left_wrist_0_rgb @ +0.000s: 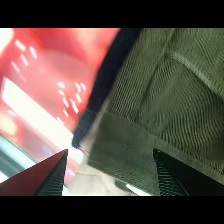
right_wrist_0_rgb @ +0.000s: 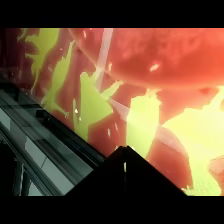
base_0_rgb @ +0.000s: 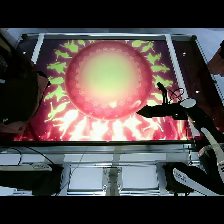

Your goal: Fold the clothes and pants, and hang the long-sleeved shirts on hangers.

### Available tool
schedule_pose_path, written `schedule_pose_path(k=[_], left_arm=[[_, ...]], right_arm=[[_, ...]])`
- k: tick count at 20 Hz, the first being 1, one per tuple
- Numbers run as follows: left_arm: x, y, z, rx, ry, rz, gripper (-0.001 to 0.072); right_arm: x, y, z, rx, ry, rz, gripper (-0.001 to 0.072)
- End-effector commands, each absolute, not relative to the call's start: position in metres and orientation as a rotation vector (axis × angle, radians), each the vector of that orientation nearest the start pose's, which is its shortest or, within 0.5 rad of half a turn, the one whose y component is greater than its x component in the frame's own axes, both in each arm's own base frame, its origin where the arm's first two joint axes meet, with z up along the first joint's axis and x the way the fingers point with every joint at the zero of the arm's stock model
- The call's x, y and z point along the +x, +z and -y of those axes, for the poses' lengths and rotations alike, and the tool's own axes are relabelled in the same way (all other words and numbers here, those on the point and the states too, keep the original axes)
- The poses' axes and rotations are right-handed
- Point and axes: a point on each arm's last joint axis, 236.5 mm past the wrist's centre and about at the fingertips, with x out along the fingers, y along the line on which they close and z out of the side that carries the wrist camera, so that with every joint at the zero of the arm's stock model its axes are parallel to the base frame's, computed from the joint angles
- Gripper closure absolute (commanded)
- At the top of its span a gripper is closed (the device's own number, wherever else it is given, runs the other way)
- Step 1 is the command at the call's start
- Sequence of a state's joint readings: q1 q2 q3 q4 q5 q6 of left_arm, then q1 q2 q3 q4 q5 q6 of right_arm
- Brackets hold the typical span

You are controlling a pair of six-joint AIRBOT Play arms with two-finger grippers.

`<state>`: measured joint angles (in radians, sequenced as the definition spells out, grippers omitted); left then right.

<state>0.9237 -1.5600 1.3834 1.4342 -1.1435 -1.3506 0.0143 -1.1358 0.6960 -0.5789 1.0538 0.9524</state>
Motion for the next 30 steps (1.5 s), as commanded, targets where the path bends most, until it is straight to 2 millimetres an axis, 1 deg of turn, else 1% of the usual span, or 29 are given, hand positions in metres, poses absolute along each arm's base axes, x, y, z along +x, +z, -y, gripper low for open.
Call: schedule_pose_path(k=[1,4,5,6,8,10,14,16,20,27,30], left_arm=[[0.288,-0.051,-0.314,-0.676,0.408,-1.26,0.0095],[0.292,-0.05,-0.319,-0.634,0.397,-1.245,0.0098],[0.293,-0.05,-0.321,-0.628,0.402,-1.237,0.0113],[0.293,-0.049,-0.322,-0.623,0.404,-1.233,0.0151],[0.294,-0.046,-0.323,-0.61,0.401,-1.227,0.0152],[0.295,-0.037,-0.325,-0.574,0.396,-1.212,0.0151],[0.305,-0.007,-0.341,-0.518,0.422,-1.147,0.015],[0.309,-0.002,-0.343,-0.506,0.425,-1.134,0.015],[0.308,-0.01,-0.345,-0.507,0.426,-1.152,0.015],[0.311,-0.035,-0.34,-0.533,0.399,-1.196,0.0151],[0.315,-0.039,-0.336,-0.495,0.359,-1.21,0.0165]], right_arm=[[0.305,-0.005,-0.177,0.529,0.693,-1.163,0.0695],[0.305,-0.005,-0.177,0.529,0.693,-1.163,0.0695],[0.305,-0.005,-0.177,0.529,0.694,-1.163,0.0695],[0.305,-0.005,-0.177,0.529,0.694,-1.164,0.0695],[0.304,-0.005,-0.177,0.529,0.694,-1.164,0.0695],[0.304,-0.005,-0.177,0.529,0.694,-1.164,0.0694],[0.304,-0.006,-0.177,0.529,0.694,-1.164,0.0695],[0.304,-0.005,-0.177,0.529,0.694,-1.164,0.0695],[0.304,-0.005,-0.177,0.532,0.692,-1.165,0.0695],[0.304,-0.005,-0.177,0.551,0.68,-1.174,0.0694],[0.305,-0.005,-0.177,0.551,0.679,-1.174,0.0694]])
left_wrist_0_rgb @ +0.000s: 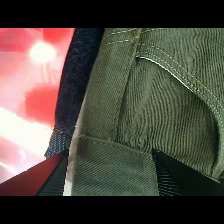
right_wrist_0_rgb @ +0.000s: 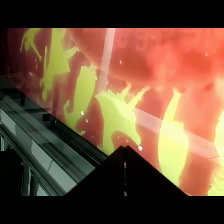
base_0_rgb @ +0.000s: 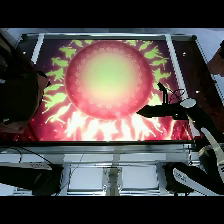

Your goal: Fold the clothes and pants, and hang the long-sleeved shirts on hangers.

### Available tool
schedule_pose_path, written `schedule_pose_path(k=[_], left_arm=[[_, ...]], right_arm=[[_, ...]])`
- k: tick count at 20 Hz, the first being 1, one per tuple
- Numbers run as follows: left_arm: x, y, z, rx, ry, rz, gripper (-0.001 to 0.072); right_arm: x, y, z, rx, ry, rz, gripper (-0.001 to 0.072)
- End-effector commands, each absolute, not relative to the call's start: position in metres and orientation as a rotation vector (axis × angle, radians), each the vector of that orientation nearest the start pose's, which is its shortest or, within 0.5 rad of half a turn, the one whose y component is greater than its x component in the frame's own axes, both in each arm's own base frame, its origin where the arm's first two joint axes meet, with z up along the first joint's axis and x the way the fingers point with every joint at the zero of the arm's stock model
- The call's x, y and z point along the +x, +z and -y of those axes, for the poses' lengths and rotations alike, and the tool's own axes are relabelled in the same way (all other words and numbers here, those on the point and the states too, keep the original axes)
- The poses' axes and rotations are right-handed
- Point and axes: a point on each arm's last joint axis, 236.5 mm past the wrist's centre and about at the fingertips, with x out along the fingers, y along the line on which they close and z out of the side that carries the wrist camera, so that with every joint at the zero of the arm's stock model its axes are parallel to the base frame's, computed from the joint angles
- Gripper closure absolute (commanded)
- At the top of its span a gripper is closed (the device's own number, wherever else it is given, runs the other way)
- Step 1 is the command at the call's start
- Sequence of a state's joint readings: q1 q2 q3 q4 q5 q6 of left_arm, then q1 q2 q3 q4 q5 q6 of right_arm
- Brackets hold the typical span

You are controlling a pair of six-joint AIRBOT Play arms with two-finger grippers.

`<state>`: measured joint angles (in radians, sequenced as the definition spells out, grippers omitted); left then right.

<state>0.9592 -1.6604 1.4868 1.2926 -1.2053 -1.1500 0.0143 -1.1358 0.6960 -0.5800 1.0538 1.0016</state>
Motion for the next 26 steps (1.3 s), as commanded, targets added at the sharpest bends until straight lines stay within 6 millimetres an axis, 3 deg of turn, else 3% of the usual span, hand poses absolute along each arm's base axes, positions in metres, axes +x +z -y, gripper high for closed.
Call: schedule_pose_path(k=[1,3,4,8,10,11,13,15,20,22,23,26], left_arm=[[0.316,-0.04,-0.335,-0.486,0.35,-1.215,0.0176],[0.318,-0.044,-0.333,-0.485,0.341,-1.222,0.018],[0.319,-0.046,-0.333,-0.485,0.341,-1.221,0.0228],[0.32,-0.048,-0.333,-0.483,0.341,-1.221,0.0239],[0.32,-0.048,-0.333,-0.484,0.341,-1.221,0.0426],[0.32,-0.048,-0.332,-0.486,0.339,-1.224,0.045],[0.319,-0.045,-0.33,-0.491,0.333,-1.226,0.0582],[0.322,-0.035,-0.327,-0.491,0.329,-1.204,0.0624],[0.328,0.01,-0.326,-0.443,0.348,-1.113,0.0628],[0.351,0.044,-0.306,-0.485,0.292,-0.996,0.0628],[0.368,0.067,-0.283,-0.496,0.217,-0.93,0.063],[0.4,0.119,-0.183,-0.44,-0.056,-0.934,0.0631]], right_arm=[[0.304,-0.005,-0.177,0.552,0.679,-1.175,0.0694],[0.304,-0.005,-0.177,0.557,0.676,-1.177,0.0695],[0.304,-0.005,-0.177,0.557,0.676,-1.177,0.0695],[0.304,-0.005,-0.177,0.557,0.676,-1.177,0.0695],[0.304,-0.005,-0.177,0.557,0.676,-1.177,0.0695],[0.304,-0.005,-0.177,0.557,0.676,-1.177,0.0694],[0.304,-0.005,-0.177,0.556,0.676,-1.177,0.0695],[0.304,-0.005,-0.177,0.556,0.676,-1.177,0.0695],[0.304,-0.006,-0.177,0.555,0.676,-1.178,0.0694],[0.304,-0.006,-0.176,0.554,0.675,-1.177,0.0695],[0.305,-0.006,-0.177,0.554,0.675,-1.177,0.0695],[0.302,-0.005,-0.178,0.563,0.682,-1.186,0.0694]])
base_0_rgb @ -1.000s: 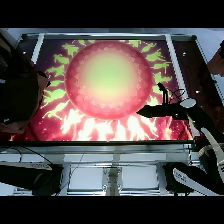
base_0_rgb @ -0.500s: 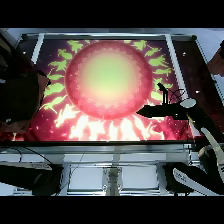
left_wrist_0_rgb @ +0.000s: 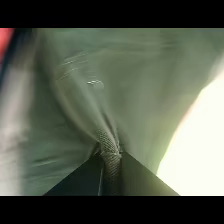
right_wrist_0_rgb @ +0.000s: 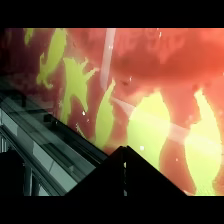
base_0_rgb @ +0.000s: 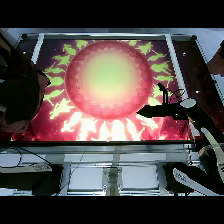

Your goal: Fold the clothes and pants, and hang the long-sleeved shirts on hangers.

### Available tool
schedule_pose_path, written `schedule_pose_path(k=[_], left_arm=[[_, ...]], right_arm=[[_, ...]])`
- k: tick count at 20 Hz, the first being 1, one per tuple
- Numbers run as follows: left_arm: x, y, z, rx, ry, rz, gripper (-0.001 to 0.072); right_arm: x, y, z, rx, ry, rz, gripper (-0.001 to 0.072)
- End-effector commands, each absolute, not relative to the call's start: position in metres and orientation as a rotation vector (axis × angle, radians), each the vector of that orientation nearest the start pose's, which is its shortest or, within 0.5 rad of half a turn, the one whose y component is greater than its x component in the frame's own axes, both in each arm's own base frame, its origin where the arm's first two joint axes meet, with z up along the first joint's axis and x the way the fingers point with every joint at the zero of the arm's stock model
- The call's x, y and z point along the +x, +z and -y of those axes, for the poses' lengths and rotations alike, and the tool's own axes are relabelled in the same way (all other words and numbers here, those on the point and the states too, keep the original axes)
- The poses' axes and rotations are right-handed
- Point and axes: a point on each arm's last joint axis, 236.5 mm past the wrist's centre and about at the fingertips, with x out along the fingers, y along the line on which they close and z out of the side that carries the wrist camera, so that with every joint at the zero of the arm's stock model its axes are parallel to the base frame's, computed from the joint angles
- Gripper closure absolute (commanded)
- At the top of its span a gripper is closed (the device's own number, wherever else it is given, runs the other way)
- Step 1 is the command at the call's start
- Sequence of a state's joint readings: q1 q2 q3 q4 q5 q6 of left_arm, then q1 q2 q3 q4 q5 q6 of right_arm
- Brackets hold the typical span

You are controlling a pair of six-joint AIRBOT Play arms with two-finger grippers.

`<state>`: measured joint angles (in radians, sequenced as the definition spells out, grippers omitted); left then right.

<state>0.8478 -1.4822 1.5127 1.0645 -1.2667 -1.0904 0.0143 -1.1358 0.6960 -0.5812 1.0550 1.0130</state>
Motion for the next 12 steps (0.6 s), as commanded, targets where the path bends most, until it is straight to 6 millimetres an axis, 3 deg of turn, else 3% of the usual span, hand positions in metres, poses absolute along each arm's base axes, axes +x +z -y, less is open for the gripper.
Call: schedule_pose_path(k=[1,3,6,8,10,12], left_arm=[[0.406,0.133,-0.143,-0.409,-0.147,-0.968,0.063],[0.409,0.157,-0.048,-0.276,-0.384,-1.041,0.063],[0.395,0.178,0.079,-0.093,-0.665,-1.063,0.063],[0.371,0.18,0.157,-0.002,-0.834,-1.089,0.063],[0.342,0.17,0.211,0.126,-0.935,-1.129,0.063],[0.322,0.152,0.234,0.312,-0.93,-1.165,0.0629]], right_arm=[[0.298,-0.004,-0.18,0.566,0.696,-1.2,0.0694],[0.283,-0.001,-0.185,0.551,0.762,-1.236,0.0589],[0.262,0.004,-0.192,0.464,0.907,-1.241,0.0574],[0.252,0.006,-0.194,0.463,0.945,-1.263,0.0573],[0.231,0.013,-0.195,0.415,1.052,-1.295,0.0573],[0.212,0.019,-0.189,0.344,1.124,-1.363,0.0572]])
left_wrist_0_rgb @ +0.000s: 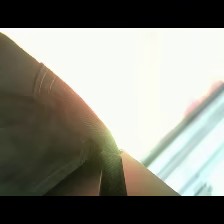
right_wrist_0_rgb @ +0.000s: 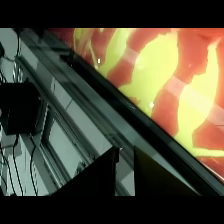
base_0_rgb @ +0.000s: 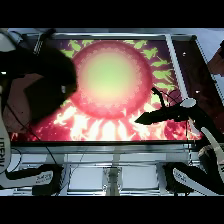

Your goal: Fold the clothes and pants, and hang the long-sleeved shirts on hangers.

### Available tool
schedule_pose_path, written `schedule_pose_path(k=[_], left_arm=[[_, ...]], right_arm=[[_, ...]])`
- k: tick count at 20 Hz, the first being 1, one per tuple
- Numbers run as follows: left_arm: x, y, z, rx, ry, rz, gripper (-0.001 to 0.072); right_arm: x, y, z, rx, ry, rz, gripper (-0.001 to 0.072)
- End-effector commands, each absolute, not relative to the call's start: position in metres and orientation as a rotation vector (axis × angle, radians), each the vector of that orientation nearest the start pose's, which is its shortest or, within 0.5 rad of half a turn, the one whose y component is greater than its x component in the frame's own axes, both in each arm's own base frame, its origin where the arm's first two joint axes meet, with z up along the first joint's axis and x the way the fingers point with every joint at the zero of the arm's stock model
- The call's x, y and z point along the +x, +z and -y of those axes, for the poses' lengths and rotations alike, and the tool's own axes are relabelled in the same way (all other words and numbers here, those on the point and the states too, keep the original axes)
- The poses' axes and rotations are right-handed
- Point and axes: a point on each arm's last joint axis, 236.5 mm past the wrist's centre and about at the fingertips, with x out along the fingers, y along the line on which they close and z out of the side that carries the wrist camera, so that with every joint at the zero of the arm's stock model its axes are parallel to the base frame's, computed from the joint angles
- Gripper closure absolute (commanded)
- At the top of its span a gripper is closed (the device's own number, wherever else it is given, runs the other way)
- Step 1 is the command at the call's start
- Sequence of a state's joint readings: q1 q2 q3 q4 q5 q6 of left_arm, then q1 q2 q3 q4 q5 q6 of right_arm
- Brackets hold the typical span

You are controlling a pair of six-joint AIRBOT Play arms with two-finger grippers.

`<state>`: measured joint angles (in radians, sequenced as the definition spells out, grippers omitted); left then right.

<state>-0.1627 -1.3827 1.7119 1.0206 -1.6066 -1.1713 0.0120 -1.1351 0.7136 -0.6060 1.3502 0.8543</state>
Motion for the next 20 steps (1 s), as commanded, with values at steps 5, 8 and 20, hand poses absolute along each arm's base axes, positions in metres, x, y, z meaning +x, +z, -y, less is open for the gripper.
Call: schedule_pose_path(k=[5,8,20], left_arm=[[0.26,0.117,0.256,0.59,-1.014,-1.353,0.0629],[0.235,0.1,0.26,0.668,-1.06,-1.462,0.0629],[0.241,0.093,0.253,0.745,-0.996,-1.464,0.0629]], right_arm=[[0.206,0.044,-0.169,0.182,1.169,-1.424,0.0585],[0.219,0.055,-0.143,0.02,1.074,-1.445,0.0587],[0.257,0.059,-0.178,-0.493,1.175,-1.002,0.0222]])
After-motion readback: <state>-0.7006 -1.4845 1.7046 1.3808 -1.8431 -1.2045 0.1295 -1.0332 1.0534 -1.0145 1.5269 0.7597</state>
